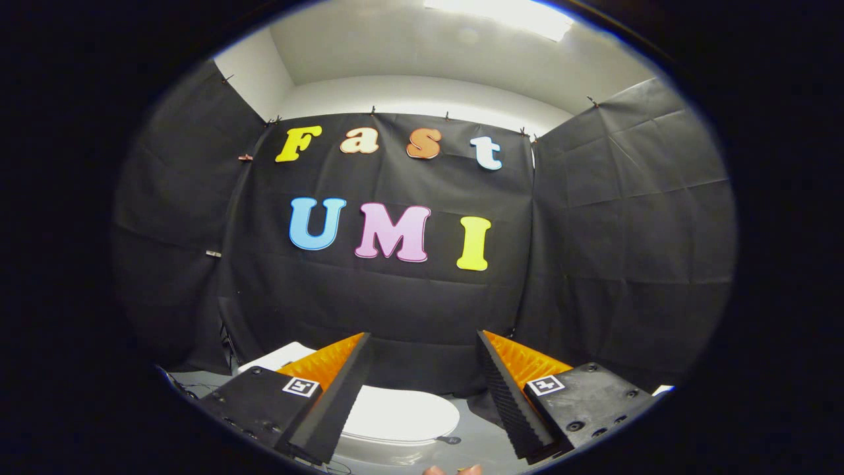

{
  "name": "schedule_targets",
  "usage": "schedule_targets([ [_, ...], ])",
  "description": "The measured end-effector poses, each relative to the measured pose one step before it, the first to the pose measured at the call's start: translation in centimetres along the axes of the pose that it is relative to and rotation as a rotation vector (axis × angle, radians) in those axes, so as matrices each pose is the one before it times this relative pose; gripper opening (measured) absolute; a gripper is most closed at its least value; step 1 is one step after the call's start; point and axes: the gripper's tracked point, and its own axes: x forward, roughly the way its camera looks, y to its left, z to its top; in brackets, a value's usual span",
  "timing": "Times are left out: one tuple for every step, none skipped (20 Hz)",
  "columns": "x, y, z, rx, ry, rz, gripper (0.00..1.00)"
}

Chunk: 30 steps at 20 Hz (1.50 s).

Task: Open the toilet lid.

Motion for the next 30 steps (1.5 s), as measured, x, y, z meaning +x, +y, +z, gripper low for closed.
schedule_targets([
  [0.215, 0.08, -0.393, -0.01104, -0.00127, 0.00107, 0.98],
  [0.17, 0.064, -0.508, -0.00919, 0.00043, 0.00071, 0.98],
  [0.101, 0.106, -0.407, -0.0043, -0.00117, 0.0026, 0.98],
  [0.042, 0.175, -0.547, 0.00169, -0.00013, 0.00609, 0.98],
  [0.081, 0.217, -0.635, 0.0025, 0.00365, 0.00649, 0.98],
  [0.1, 0.127, -0.72, 0.00003, 0.00367, 0.00748, 0.98],
  [0.13, 0.203, -0.83, -0.00417, 0.00608, 0.00765, 0.98],
  [0.214, 0.153, -0.903, -0.00801, 0.00753, 0.00626, 0.98],
  [0.153, 0.085, -0.835, -0.00721, 0.00705, 0.00575, 0.98],
  [0.321, 0.161, -0.861, -0.00565, 0.01056, 0.00584, 0.99],
  [0.089, 0.057, -0.886, -0.00179, 0.00894, 0.00695, 0.99],
  [0.162, 0.142, -0.719, 0.00401, 0.00733, 0.0087, 0.99],
  [0.152, 0.069, -0.854, 0.00972, 0.00745, 0.00812, 0.99],
  [0.251, 0.104, -0.863, 0.01198, 0.00741, 0.00826, 0.99],
  [0.27, 0.195, -0.935, 0.00814, 0.00962, 0.00797, 0.98],
  [0.189, 0.051, -0.935, 0.00501, 0.00821, 0.00668, 0.98],
  [0.182, 0.081, -1.134, 0.00512, 0.01208, 0.01048, 0.98],
  [0.27, 0.214, -1.094, 0.00761, 0.0135, 0.01556, 0.98],
  [0.291, 0.191, -1.124, 0.0084, 0.01648, 0.01745, 0.98],
  [0.286, 0.062, -1.073, 0.00876, 0.01615, 0.01318, 0.99],
  [0.29, -0.155, -0.981, 0.01022, 0.01397, 0.01073, 0.99],
  [0.386, -0.058, -0.978, 0.0163, 0.01541, 0.01188, 0.99],
  [0.421, -0.238, -0.982, 0.02438, 0.019, 0.01017, 0.99],
  [0.364, -0.217, -0.945, 0.03257, 0.01571, 0.0107, 0.99],
  [0.5, -0.411, -1.039, 0.03621, 0.02053, 0.00616, 0.99],
  [0.434, -0.658, -0.894, 0.03256, 0.01895, 0.00051, 0.99],
  [0.569, -0.818, -0.877, 0.02806, 0.0158, -0.00402, 0.99],
  [0.57, -0.827, -0.84, 0.02454, 0.01578, -0.00215, 0.99],
  [0.542, -1.011, -0.876, 0.02291, 0.01727, -0.00569, 0.99],
  [0.656, -1.174, -0.974, 0.0252, 0.02168, -0.00746, 0.99],
])
